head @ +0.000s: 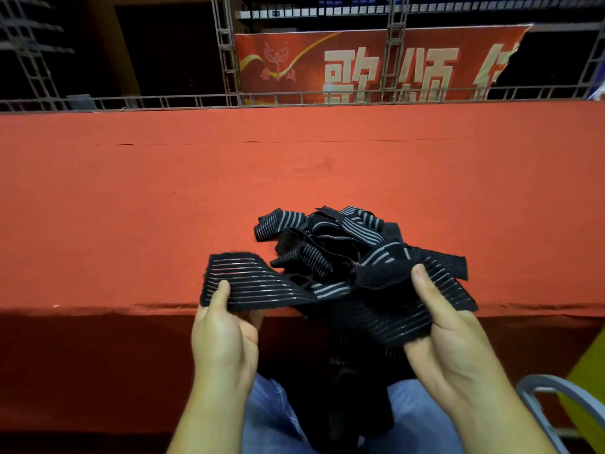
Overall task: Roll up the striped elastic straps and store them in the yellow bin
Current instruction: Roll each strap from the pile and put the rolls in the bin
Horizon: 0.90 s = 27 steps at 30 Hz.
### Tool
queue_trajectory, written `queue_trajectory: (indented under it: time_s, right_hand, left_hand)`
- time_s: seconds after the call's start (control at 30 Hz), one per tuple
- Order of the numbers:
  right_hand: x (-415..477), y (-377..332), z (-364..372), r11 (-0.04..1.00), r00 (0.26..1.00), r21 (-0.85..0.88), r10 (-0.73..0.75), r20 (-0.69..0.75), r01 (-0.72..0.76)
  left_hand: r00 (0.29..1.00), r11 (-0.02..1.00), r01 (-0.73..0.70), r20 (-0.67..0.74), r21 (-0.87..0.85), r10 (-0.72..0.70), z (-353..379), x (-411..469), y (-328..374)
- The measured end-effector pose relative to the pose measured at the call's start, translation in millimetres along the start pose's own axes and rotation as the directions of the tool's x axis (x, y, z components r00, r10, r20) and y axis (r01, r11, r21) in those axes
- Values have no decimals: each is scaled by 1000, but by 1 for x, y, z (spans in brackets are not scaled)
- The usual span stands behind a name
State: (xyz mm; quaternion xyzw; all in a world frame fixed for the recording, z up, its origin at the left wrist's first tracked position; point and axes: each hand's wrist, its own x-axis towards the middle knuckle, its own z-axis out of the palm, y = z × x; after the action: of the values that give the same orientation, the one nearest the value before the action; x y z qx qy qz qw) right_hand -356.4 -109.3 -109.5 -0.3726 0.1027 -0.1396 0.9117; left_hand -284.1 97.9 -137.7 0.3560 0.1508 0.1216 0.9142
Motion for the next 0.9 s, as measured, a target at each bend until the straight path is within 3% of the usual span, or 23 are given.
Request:
queue_trajectory:
  time_s: [0.07,0.13,0.2,0.23,0.27,0.33,0.4,0.47,0.53,0.67,0.8,0.9]
  right_hand:
    - [0,-1,0,999,1000,-30,-21,24,21]
    - [-2,-3,0,999,998,-43,-26,55,28]
    - [-5,-5,2,997,994,-71,-15,106,22]
    - [-8,-5,4,996,991,-90,-4,130,16]
    - [-11,-5,6,994,989,-108,10,150,7]
    - [-15,-6,7,988,983,-153,40,177,-12]
    - [-19,-6,9,977,976,-210,82,200,-39]
    - [-21,-5,10,962,977,-268,106,188,-52]
    - [-21,-4,8,942,986,-333,87,143,-35]
    - [-18,-3,1,870,994,-493,44,103,12]
    - [-17,-3,0,786,980,-614,55,191,75]
    - [-13,4,-10,707,979,-706,110,174,47]
  left_hand:
    - [999,990,-42,21,134,40,-4,4,-2]
    - [990,917,-138,56,375,126,-9,3,-3]
    - [950,673,-307,171,673,263,-11,-2,-4]
    - [918,557,-390,260,733,300,-11,-5,-3]
    - [890,517,-454,344,726,298,-7,-10,0]
    - [864,581,-449,495,679,89,6,-29,5]
    - [789,648,-359,589,672,-174,16,-45,4]
    - [745,758,-216,606,615,-279,22,-55,-3]
    - [726,849,-116,627,516,-282,23,-58,-9]
    - [725,856,-200,660,476,-198,26,-63,-4]
    - [785,865,-266,616,426,-63,28,-63,-5]
    - [832,880,-300,552,368,53,30,-59,-2]
